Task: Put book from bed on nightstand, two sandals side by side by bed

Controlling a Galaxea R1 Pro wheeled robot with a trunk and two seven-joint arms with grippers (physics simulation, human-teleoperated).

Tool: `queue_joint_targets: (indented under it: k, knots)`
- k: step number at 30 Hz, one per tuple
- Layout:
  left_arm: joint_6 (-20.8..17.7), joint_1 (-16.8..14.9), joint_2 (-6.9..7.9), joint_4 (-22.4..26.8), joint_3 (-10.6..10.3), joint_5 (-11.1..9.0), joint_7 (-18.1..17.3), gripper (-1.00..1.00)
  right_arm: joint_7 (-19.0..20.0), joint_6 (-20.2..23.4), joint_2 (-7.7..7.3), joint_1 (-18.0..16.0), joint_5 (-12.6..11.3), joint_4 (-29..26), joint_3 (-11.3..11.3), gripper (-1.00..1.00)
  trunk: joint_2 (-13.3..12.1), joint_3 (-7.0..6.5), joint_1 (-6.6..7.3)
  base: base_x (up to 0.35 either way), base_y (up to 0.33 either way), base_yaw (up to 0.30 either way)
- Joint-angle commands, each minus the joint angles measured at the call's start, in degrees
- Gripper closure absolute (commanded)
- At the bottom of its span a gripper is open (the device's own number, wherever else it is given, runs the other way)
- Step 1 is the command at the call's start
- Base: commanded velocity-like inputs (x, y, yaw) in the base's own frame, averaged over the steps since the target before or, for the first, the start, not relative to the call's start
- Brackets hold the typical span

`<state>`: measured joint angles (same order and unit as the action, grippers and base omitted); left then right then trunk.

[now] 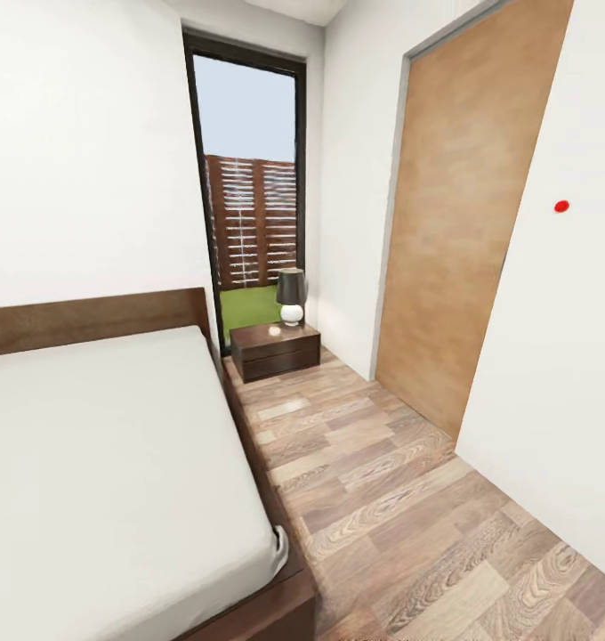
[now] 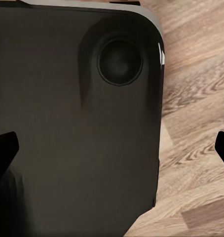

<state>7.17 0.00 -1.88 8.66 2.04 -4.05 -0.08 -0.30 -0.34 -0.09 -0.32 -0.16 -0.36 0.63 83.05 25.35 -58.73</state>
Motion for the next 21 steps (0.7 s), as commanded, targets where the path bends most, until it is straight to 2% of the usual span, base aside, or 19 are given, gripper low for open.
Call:
queue_joint_targets:
  k: [1, 21]
  knots:
    - [0.13, 0.0, -0.03, 0.02, 0.14, -0.43, -0.01, -1.0, -0.04, -0.03, 0.0, -0.03, -0.02, 0.01, 0.06, -1.0, 0.03, 0.05, 0.0, 0.0, 0.0, -0.283]
    - [0.13, 0.0, -0.04, 0.04, 0.14, -0.43, -0.01, -1.0, -0.03, -0.01, 0.0, -0.03, -0.02, 0.01, 0.13, -1.0, 0.03, 0.05, 0.0, 0.0, 0.0, -0.283]
